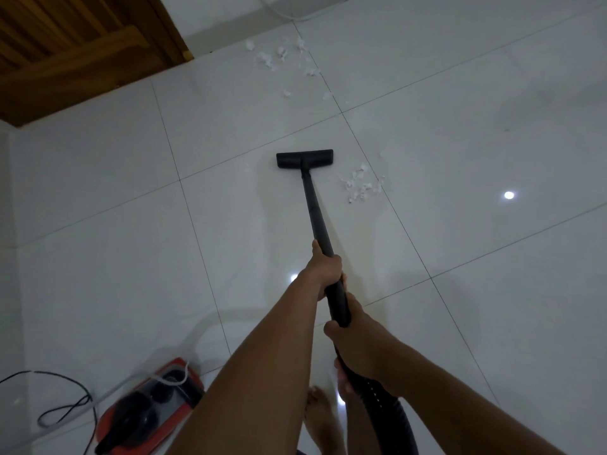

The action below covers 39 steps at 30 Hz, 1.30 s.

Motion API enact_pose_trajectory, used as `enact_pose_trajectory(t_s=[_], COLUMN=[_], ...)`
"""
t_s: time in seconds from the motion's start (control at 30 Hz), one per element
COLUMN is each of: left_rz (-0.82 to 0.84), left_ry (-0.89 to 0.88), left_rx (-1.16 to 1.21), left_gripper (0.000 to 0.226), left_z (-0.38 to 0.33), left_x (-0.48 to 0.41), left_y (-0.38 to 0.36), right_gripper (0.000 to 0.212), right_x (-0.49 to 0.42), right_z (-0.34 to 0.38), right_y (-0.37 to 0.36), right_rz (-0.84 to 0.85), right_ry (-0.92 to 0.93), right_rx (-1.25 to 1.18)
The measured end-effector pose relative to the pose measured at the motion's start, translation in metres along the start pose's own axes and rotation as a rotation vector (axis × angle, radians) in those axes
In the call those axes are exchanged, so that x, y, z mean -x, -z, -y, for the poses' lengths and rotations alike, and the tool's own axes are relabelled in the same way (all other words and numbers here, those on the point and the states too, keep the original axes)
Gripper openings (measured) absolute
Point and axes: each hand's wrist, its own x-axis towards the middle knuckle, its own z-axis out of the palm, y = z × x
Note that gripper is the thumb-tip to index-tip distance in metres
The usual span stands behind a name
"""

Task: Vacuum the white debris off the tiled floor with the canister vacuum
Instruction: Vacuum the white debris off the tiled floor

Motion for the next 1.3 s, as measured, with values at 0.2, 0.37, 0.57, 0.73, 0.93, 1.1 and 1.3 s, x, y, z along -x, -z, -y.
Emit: enact_pose_trajectory(t_s=[0.2, 0.37, 0.57, 0.73, 0.93, 1.1, 1.3], left_rz=[-0.046, -0.086, -0.11, -0.104, -0.113, -0.133, -0.145], left_ry=[-0.019, -0.022, -0.005, -0.004, 0.001, -0.011, -0.006], left_rx=[0.055, 0.054, 0.069, 0.114, 0.103, 0.052, 0.1], left_gripper=[0.076, 0.072, 0.071, 0.07, 0.071, 0.072, 0.072], left_z=[-0.042, -0.091, -0.148, -0.191, -0.246, -0.29, -0.32], left_x=[-0.032, -0.067, -0.097, -0.122, -0.148, -0.168, -0.184], left_y=[0.013, 0.028, 0.043, 0.058, 0.088, 0.107, 0.118], right_gripper=[0.068, 0.068, 0.069, 0.069, 0.071, 0.072, 0.07], right_x=[-0.039, -0.08, -0.115, -0.138, -0.169, -0.193, -0.208], right_z=[0.033, 0.078, 0.128, 0.167, 0.224, 0.269, 0.301], right_y=[0.019, 0.044, 0.073, 0.093, 0.108, 0.119, 0.135], right_rz=[-0.016, -0.026, -0.005, 0.013, 0.039, 0.0, 0.009], right_ry=[-0.025, -0.019, 0.003, 0.012, 0.015, 0.058, 0.074], right_rx=[-0.01, 0.034, 0.15, 0.106, 0.068, 0.127, 0.174])
